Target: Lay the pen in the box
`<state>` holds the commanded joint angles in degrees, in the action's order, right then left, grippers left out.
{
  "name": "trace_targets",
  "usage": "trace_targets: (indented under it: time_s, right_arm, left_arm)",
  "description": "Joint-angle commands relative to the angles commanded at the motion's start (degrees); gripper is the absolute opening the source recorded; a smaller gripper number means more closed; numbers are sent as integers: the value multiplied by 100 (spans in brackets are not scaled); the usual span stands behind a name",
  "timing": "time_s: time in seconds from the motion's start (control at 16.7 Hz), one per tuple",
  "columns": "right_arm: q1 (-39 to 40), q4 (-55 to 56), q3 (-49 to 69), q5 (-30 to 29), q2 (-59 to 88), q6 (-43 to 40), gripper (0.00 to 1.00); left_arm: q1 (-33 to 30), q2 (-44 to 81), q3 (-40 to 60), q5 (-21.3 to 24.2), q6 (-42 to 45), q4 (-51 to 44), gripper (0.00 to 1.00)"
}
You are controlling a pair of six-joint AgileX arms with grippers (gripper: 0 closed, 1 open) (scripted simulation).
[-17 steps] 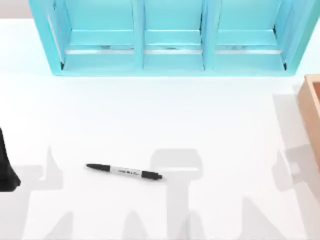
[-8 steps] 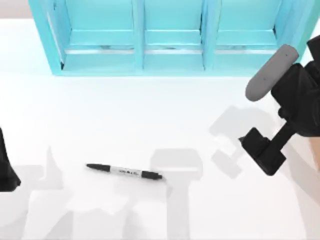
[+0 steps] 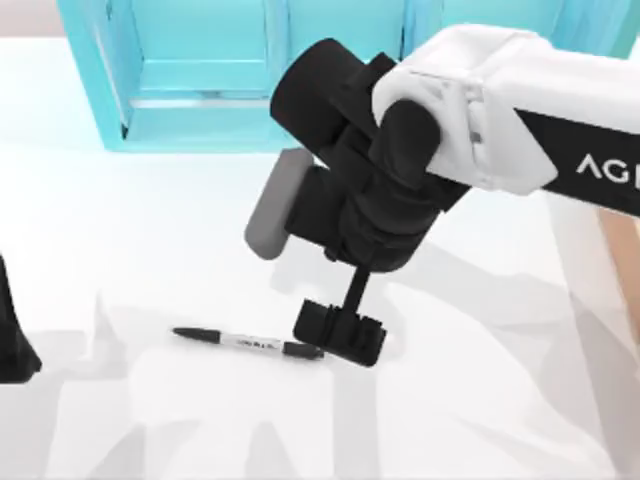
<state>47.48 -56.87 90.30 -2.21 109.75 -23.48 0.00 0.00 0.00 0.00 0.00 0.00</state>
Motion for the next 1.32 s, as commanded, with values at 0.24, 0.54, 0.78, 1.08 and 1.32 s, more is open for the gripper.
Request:
trace_targets:
  time_s: [0.24,0.54,0.78,1.08,1.32]
  right_arm:
    - [494,-766,1446,-256,1336,-60,100]
    - [833,-1395,2786,-580,2384,18,100]
    - [918,-1634,3365,-764,2756,126,100]
    - [924,-1670,3460,-800,2807,153,100]
    - [888,-1569,3370,-794,2824,130,100]
  left_arm:
    - [0,0,0,0,0,0,100]
    - [0,0,0,0,0,0,100]
    - [0,0,0,0,0,0,100]
    - [0,0,0,0,0,0,100]
    - [0,0,0,0,0,0,100]
